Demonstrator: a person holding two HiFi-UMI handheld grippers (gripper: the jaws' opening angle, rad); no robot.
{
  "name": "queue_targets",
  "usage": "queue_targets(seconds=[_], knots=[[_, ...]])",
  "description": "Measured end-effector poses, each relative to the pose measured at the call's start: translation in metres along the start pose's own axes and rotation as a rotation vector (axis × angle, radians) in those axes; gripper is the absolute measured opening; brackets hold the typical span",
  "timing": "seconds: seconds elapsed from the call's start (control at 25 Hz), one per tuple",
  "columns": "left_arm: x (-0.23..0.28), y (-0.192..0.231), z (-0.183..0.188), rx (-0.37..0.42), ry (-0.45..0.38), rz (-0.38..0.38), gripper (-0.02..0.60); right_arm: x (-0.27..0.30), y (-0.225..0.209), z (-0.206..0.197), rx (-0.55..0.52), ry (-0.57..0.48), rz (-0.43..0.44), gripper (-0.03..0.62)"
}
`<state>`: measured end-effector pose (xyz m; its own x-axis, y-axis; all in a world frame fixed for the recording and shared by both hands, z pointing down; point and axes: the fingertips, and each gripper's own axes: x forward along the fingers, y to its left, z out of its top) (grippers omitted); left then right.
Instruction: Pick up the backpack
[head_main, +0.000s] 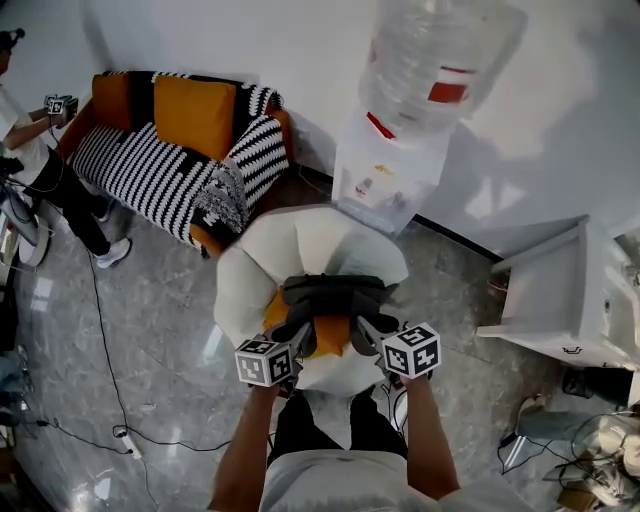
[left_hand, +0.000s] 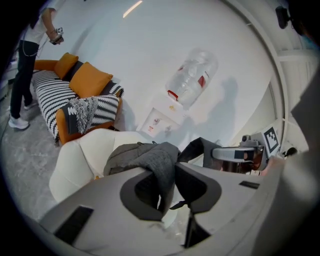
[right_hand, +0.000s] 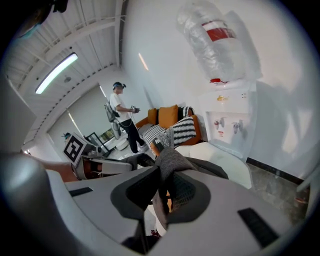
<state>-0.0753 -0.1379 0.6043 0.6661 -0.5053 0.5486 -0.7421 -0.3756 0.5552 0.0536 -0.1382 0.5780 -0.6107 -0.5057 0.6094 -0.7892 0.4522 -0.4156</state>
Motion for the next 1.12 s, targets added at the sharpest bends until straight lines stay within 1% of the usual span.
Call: queue_targets(seconds=[0.2, 0.32, 0.48, 0.68, 0.88, 1.12], knots=[[-0.014, -0.011, 0.028, 0.053, -0.038, -0.002, 0.098, -0.011, 0.008, 0.024, -0.062, -0.025, 0.022, 0.040], [-0.024, -0.017, 0.038, 0.064, -0.065, 0.002, 0.094, -0.017, 0.015, 0.030, -0.084, -0.025, 0.031, 0.040], [-0.035, -0.023, 0.044, 0.097, -0.093, 0.011, 0.092, -0.025, 0.023, 0.032, -0.101, -0.029, 0.043, 0.040], [-0.048, -0.030, 0.053, 0.112, -0.126, 0.028, 0.092, -0.032, 0.033, 0.039, -0.123, -0.042, 0.055, 0.040], [-0.060, -0.036, 0.066, 0.120, -0.152, 0.033, 0.092, -0.038, 0.040, 0.056, -0.130, -0.066, 0.068, 0.040], [-0.074, -0.049, 0.084, 0.175, -0.196, 0.031, 0.086, -0.051, 0.049, 0.085, -0.132, -0.116, 0.083, 0.040]])
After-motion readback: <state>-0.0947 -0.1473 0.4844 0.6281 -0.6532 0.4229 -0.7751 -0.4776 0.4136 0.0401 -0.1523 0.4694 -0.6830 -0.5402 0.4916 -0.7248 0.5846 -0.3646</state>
